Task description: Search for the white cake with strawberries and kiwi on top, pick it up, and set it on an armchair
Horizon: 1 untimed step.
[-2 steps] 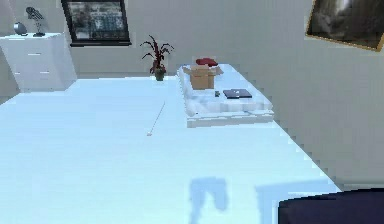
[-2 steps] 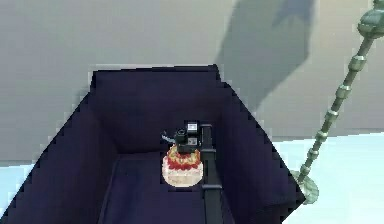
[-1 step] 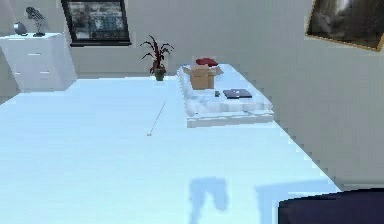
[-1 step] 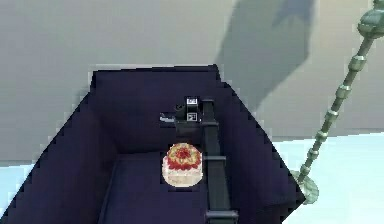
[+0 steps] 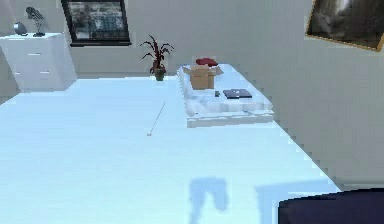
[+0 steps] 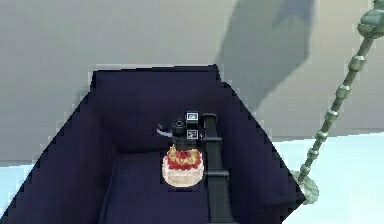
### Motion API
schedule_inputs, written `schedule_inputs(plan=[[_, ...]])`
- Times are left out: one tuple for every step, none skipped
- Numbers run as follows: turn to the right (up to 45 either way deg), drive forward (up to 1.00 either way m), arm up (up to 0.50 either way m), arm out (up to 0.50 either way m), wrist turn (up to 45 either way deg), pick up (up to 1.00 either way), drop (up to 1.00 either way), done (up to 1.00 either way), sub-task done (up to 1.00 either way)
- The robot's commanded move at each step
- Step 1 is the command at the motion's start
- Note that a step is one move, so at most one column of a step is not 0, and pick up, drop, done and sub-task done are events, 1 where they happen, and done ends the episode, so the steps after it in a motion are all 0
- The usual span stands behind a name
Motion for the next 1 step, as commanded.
schedule_inputs(plan=[[0.0, 0.00, 0.00, 0.00, 0.0, 0.00, 0.00, 1.00, 0.00]])
